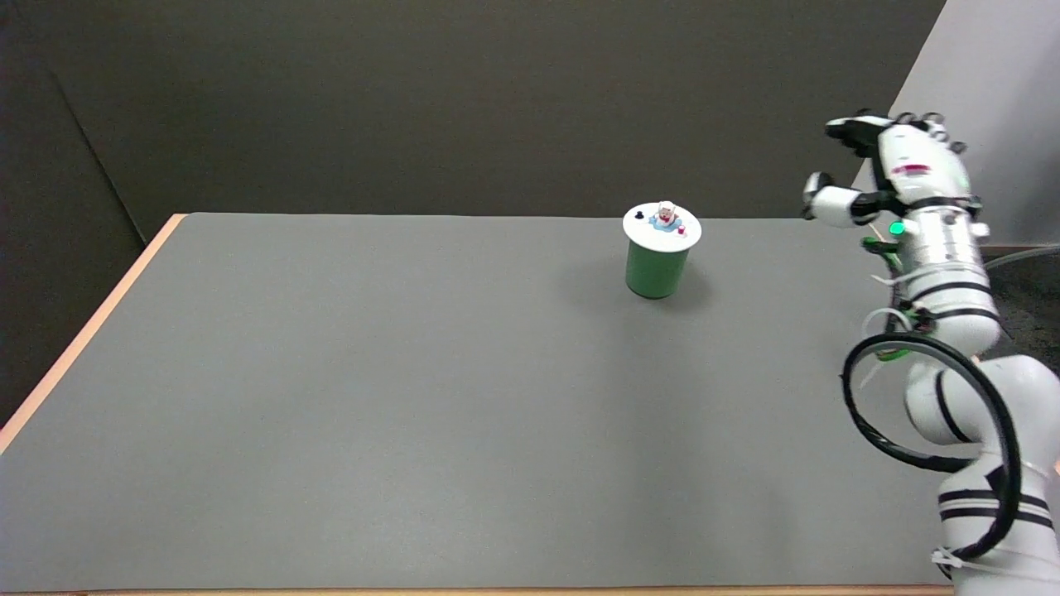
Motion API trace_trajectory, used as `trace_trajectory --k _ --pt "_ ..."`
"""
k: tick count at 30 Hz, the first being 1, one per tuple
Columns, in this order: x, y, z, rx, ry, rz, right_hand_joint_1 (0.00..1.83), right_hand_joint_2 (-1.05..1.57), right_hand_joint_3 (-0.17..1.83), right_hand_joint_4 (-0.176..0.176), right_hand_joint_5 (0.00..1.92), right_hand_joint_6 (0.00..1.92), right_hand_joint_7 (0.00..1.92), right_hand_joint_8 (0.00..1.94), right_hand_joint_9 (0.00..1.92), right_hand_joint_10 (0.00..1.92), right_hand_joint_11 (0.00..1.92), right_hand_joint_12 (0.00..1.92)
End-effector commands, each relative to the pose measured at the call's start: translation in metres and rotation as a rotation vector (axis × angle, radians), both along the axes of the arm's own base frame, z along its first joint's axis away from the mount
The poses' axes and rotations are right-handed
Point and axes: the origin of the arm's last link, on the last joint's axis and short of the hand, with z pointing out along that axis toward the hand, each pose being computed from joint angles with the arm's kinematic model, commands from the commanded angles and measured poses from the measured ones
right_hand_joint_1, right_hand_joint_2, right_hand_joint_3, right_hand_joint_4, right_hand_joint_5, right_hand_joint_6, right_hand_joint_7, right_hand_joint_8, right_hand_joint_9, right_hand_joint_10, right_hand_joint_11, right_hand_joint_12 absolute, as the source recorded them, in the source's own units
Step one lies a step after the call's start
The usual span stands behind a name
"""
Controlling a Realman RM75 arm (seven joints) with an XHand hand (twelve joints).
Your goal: Place the white cup lid onto the cup.
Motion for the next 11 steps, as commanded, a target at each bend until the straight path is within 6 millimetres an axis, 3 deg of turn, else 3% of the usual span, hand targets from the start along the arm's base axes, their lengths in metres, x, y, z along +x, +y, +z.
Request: trace_trajectory --k 1,2,3,11 --pt "0.0005 0.0704 0.0431 -0.17 -0.02 0.1 0.9 0.78 0.86 0.028 0.64 0.18 0.64 0.18 0.54 0.56 0.0 0.9" --pt "0.0006 0.0714 0.042 -0.167 -0.018 0.105 0.89 0.74 0.94 0.026 0.64 0.19 0.65 0.17 0.53 0.59 0.0 0.92" --pt "0.0003 0.0721 0.0406 -0.163 -0.018 0.11 0.9 0.79 0.84 0.028 0.65 0.18 0.64 0.18 0.55 0.54 0.0 0.89" --pt "-0.0041 0.0746 0.0373 -0.147 -0.017 0.12 0.91 0.79 0.84 0.024 0.64 0.18 0.64 0.18 0.57 0.5 0.0 0.88"
